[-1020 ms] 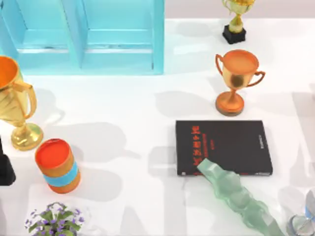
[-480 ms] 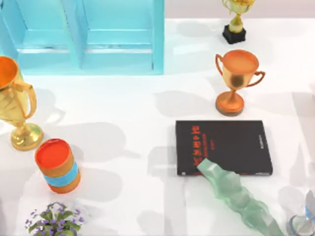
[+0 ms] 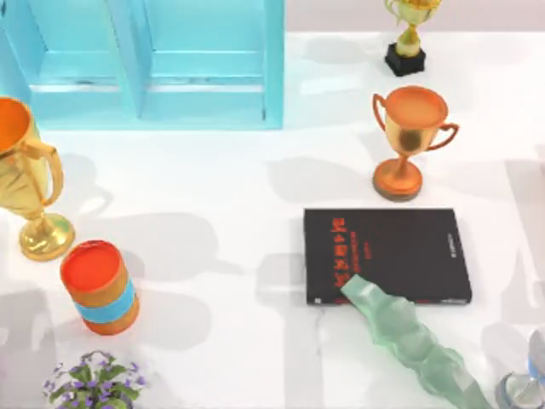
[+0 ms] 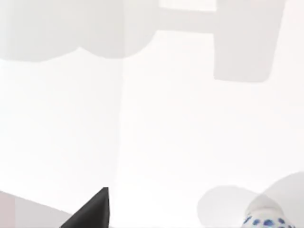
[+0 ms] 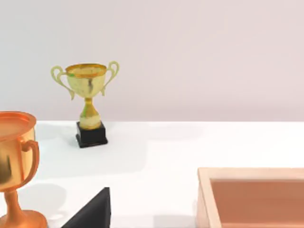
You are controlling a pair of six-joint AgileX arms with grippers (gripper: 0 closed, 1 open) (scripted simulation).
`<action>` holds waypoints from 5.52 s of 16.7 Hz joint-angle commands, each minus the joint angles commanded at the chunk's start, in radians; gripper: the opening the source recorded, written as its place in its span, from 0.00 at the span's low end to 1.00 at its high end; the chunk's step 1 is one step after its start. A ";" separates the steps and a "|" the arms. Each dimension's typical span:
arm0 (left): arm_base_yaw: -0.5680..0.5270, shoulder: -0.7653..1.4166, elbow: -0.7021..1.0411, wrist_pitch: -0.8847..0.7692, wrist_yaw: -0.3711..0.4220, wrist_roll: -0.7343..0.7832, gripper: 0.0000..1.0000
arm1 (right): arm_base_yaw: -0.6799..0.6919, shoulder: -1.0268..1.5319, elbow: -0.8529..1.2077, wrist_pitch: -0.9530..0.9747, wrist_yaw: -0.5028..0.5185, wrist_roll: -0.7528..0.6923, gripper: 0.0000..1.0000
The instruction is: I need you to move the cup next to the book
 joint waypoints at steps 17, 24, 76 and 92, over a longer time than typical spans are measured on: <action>0.428 0.252 0.329 -0.291 0.029 0.662 1.00 | 0.000 0.000 0.000 0.000 0.000 0.000 1.00; 0.432 0.315 0.173 -0.065 0.030 0.664 1.00 | 0.000 0.000 0.000 0.000 0.000 0.000 1.00; 0.218 0.353 0.504 -0.151 0.035 0.304 0.00 | 0.000 0.000 0.000 0.000 0.000 0.000 1.00; -0.737 0.752 1.236 -0.468 0.083 -1.745 0.00 | 0.000 0.000 0.000 0.000 0.000 0.000 1.00</action>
